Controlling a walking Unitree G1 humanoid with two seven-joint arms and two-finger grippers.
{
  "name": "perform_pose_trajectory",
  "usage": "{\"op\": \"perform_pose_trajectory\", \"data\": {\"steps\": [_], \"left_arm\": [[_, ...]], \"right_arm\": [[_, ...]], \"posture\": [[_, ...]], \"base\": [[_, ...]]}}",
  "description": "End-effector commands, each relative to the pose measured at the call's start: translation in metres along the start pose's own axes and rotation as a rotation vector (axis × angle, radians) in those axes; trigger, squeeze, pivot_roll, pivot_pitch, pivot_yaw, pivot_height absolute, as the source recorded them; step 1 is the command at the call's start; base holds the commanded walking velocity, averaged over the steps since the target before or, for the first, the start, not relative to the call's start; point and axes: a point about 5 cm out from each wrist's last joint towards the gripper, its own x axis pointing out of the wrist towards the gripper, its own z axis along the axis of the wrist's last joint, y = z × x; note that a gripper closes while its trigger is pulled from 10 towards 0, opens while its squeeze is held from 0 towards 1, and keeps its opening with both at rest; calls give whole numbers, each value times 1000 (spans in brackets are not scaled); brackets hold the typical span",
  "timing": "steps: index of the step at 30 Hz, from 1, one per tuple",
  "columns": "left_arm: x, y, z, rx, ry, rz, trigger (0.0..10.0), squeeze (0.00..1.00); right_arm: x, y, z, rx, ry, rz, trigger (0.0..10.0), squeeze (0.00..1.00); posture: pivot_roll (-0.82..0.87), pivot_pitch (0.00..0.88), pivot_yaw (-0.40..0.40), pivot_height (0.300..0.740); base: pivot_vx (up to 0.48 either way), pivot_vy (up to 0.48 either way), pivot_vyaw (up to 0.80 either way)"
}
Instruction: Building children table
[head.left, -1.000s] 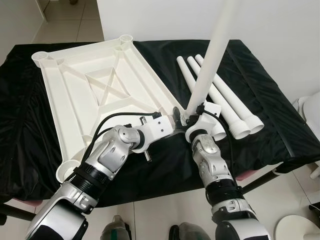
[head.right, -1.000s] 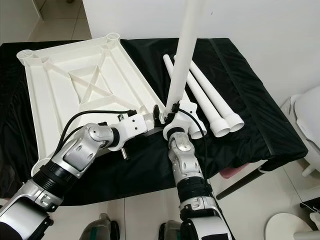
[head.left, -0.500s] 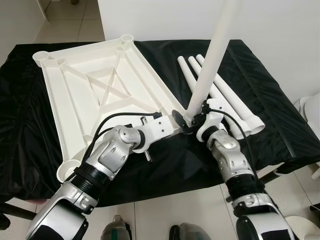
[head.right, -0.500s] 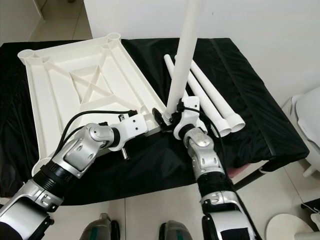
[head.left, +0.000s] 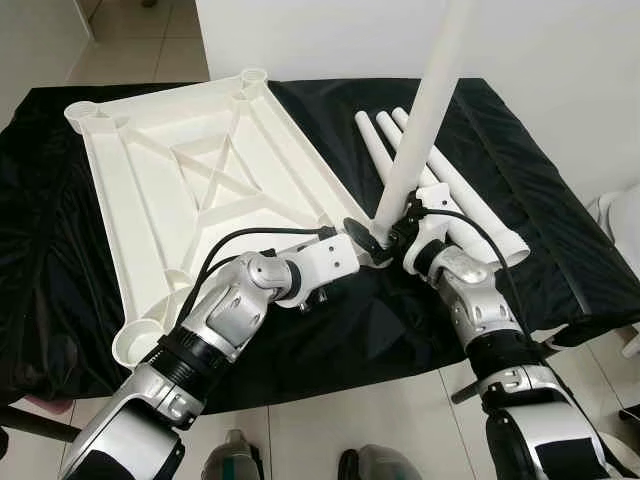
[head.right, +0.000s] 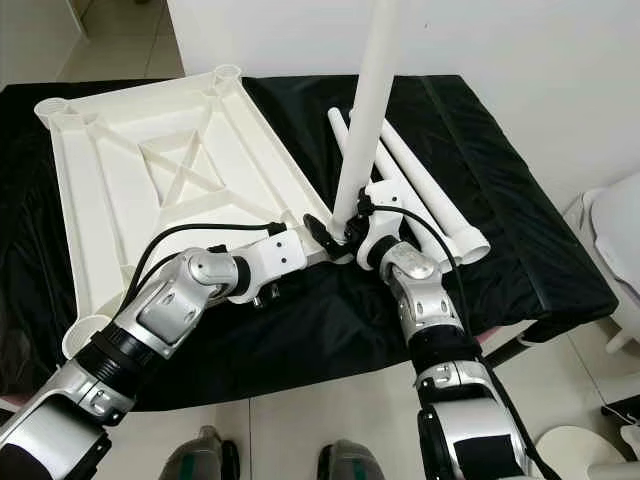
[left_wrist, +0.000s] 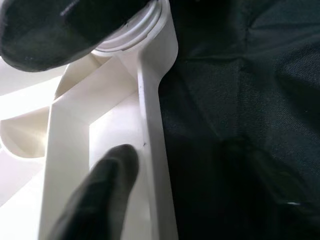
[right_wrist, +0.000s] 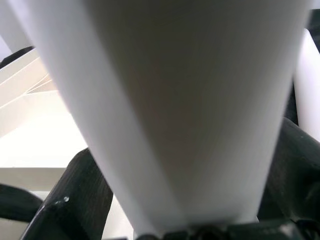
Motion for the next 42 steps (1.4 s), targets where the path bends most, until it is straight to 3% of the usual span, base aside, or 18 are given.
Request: {"op": "perform_pose_trajectory", "data": {"steps": [1, 17, 19, 20, 21, 35, 37, 42], "left_arm": [[0, 0, 3, 8, -12, 10, 10000, 0], [-18, -3, 39, -119, -240, -78, 10000, 0], [-18, -3, 40, -119, -243, -76, 10000, 0], [-19, -4, 41, -130, -251, -78, 10000, 0], [-20, -5, 42, -133, -257, -83, 10000, 0], [-27, -5, 33, -202, -248, -49, 10000, 0], [-34, 2, 34, -235, -269, -12, 10000, 0], [-38, 10, 35, -256, -288, 31, 10000, 0]], "right_arm": [[1, -1, 2, -7, -9, 12, 10000, 0], [6, -11, 11, -45, -47, 42, 10000, 0], [6, -12, 12, -41, -51, 48, 9529, 0], [7, -11, 12, -30, -52, 50, 3451, 0], [8, -11, 12, -22, -54, 57, 0, 0], [7, -3, 12, 76, -108, 9, 0, 0], [7, 7, 17, 119, -167, -57, 0, 0], [7, 13, 19, 167, -195, -99, 0, 0]], "posture": [[-62, 0, -9, 740], [-46, 0, -18, 740], [-40, 0, -21, 740], [-40, 0, -21, 740], [-33, 0, -28, 740], [-24, 0, -45, 740], [-22, 0, -46, 740], [-21, 0, -47, 740]], "base": [[0, 0, 0], [0, 0, 0], [0, 0, 0], [0, 0, 0], [0, 0, 0], [0, 0, 0], [0, 0, 0], [0, 0, 0]]}}
